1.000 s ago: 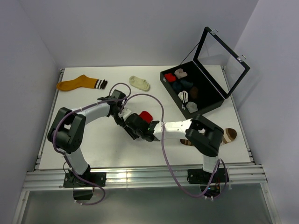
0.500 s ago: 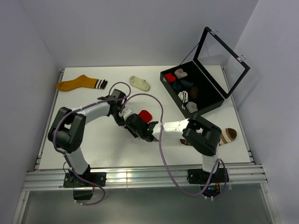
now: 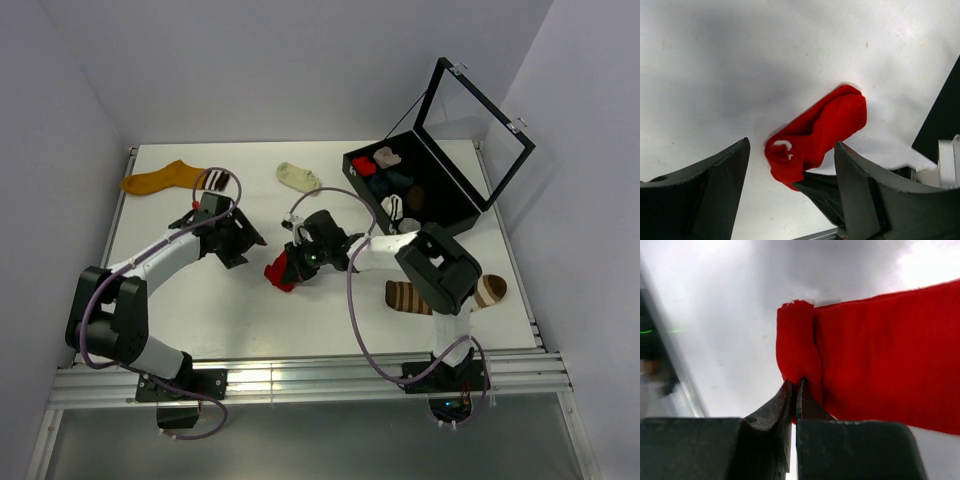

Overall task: Roll the socks
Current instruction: Roll the sock at the center of the board.

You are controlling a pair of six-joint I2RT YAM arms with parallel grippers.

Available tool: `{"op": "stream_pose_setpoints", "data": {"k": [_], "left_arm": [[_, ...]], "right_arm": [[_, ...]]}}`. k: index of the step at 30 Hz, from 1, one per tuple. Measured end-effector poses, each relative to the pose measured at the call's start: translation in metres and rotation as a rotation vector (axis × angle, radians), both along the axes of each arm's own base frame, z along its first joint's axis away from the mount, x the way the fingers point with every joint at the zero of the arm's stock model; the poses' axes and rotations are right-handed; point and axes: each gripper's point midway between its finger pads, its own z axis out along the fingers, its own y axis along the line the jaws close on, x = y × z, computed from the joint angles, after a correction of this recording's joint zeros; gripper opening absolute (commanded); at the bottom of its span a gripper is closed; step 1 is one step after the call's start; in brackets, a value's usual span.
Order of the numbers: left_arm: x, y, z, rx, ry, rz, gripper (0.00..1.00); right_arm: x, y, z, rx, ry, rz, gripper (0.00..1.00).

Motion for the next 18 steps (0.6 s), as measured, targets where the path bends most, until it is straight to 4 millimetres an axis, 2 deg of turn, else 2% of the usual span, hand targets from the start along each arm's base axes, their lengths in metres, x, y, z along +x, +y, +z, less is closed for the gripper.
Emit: {"op": "stream_pose_setpoints", "data": {"k": [6, 9, 14, 18], "left_arm": [[-0.025, -0.01, -0.021, -0.043, 0.034, -0.052, 0.72], [-0.038, -0.016, -0.024, -0.06, 0.035, -0.078, 0.7], [-0.046, -0.027, -0.024, -0.089, 0.02, -0.103, 0.66], [-0.05, -0.031, -0.032, -0.092, 0.034, -0.115, 0.6]], "right_arm": [[-0.002, 0.001, -0.002, 0.15, 0.271, 0.015, 0.0], [0.0, -0.005, -0.003, 0.181, 0.362, -0.002, 0.0], [0.001, -0.005, -0.004, 0.196, 0.436, -0.004, 0.0], [0.0, -0.004, -0.004, 0.196, 0.455, -0.003, 0.0]]}}
